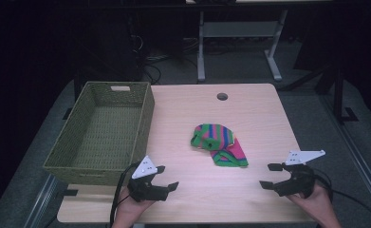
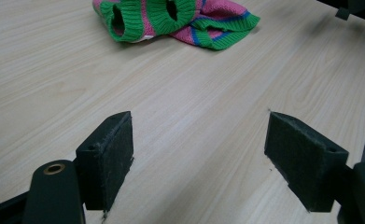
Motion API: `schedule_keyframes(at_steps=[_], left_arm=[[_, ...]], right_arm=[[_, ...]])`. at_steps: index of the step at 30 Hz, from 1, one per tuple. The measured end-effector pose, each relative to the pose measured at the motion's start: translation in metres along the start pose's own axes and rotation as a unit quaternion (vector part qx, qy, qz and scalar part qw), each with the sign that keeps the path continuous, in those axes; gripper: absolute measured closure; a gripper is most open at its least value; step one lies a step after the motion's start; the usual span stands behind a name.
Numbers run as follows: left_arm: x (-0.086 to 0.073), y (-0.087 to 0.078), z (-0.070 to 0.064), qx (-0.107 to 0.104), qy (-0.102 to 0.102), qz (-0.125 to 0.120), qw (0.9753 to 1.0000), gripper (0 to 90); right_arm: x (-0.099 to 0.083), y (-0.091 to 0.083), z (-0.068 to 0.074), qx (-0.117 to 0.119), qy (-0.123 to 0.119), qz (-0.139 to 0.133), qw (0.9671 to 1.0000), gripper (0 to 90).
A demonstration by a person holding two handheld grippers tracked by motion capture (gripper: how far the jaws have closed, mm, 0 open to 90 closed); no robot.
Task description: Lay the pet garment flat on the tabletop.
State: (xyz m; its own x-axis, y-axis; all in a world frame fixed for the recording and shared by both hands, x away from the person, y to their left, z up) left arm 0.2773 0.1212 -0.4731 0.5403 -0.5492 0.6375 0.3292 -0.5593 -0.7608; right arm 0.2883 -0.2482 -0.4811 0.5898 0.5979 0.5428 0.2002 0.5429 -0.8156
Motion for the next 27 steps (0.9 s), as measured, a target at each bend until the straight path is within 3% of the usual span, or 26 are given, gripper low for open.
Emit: schedule_keyframes(at_steps=[8,20,27], left_arm=[[0.000,0.001,-0.001,-0.003,-0.002,0.000,1.0000,23.2],[0.001,0.002,-0.001,0.002,0.003,0.003,1.0000,23.1],[0.001,0.001,0.001,0.000,-0.006,-0.004,1.0000,23.1]], right_arm=[[0.009,-0.001,-0.004,0.005,-0.005,0.003,1.0000,20.5],[0.026,0.000,-0.009,0.003,-0.023,0.031,0.9993,20.8],[0.037,0.001,-0.011,0.009,-0.029,0.034,0.9990,20.8]])
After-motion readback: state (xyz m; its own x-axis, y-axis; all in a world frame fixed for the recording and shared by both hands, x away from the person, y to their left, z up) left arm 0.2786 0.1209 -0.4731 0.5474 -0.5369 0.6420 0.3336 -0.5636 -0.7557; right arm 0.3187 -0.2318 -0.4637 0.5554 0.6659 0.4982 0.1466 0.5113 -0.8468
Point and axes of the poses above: each handheld gripper's, and its own axes: y roughly forward along the jaws, x roughly out of its top, z roughly to its left, the point moved 7 cm from there along y, roughly forward along the jaws, and after that the axes turned 15 degrees about z, right-handed, at the moved point
